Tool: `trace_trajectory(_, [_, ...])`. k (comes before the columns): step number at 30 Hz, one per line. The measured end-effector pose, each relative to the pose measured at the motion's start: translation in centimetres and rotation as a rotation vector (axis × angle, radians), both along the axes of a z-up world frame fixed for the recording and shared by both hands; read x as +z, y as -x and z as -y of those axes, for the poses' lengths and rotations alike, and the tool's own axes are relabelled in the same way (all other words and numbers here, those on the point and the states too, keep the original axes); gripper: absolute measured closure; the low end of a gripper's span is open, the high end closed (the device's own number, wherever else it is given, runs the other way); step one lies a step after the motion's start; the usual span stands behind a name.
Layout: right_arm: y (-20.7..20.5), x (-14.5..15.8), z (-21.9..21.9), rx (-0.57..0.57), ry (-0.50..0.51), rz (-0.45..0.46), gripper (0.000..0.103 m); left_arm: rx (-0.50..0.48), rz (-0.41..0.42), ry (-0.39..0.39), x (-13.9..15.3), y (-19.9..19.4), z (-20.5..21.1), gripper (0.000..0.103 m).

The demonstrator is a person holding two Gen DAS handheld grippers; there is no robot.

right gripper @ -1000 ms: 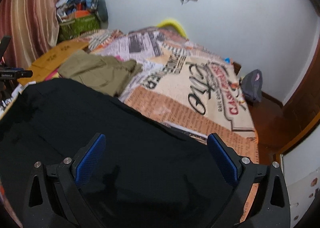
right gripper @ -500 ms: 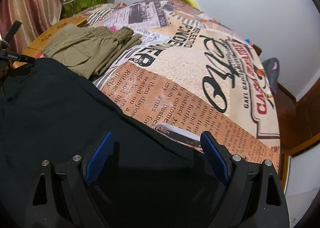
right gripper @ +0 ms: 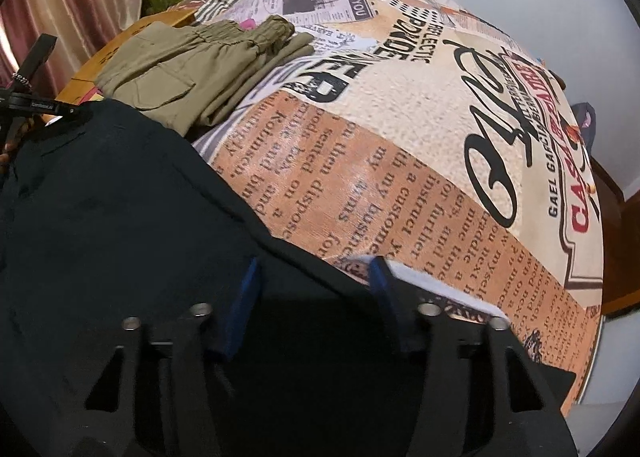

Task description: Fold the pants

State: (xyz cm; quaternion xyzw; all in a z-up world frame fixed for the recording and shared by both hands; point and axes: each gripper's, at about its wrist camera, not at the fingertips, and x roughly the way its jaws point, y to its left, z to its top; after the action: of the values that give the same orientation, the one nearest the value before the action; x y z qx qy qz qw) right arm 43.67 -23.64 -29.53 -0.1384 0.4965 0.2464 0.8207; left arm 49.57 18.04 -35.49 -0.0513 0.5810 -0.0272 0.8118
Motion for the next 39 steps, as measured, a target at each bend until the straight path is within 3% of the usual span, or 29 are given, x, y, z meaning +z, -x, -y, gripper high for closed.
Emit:
trace_trajectory(1, [0.0, 0.2, -0.1, 0.002, -0.002, 0.000, 0.082, -0.006, 0.012, -0.014, 0.2, 0.2, 0.1, 0.083])
trace_trajectory(3, [0.2, 0.6, -0.3, -0.009, 0.002, 0.017, 0.093, -0.011, 0.029, -0.035, 0.8, 0.6, 0.3, 0.086])
trace_trajectory(7, [1.1, 1.9, 0.0, -0.039, -0.021, 0.059, 0.097, -0.006, 0.074, -0.061, 2.8, 1.7, 0.5, 0.095])
trace_trajectory(17, [4.1, 7.0, 0.7, -0.092, -0.054, 0.165, 0.098, 0.000, 0.255, -0.055, 11.6, 5.1, 1.1, 0.096])
trace_trajectory(23, [7.2, 10.1, 1.6, -0.122, -0.097, 0.212, 0.099, -0.018, 0.322, -0.047, 15.7, 8.7, 1.5, 0.096])
trace_trajectory(30, [12.0, 12.7, 1.9, -0.134, -0.129, 0.253, 0.099, -0.020, 0.383, -0.027, 18.3, 14.6, 1.6, 0.097])
trace_trajectory(39, [18.9, 14.4, 2.3, -0.138, -0.162, 0.289, 0.099, -0.019, 0.421, -0.051, 19.6, 22.6, 1.4, 0.098])
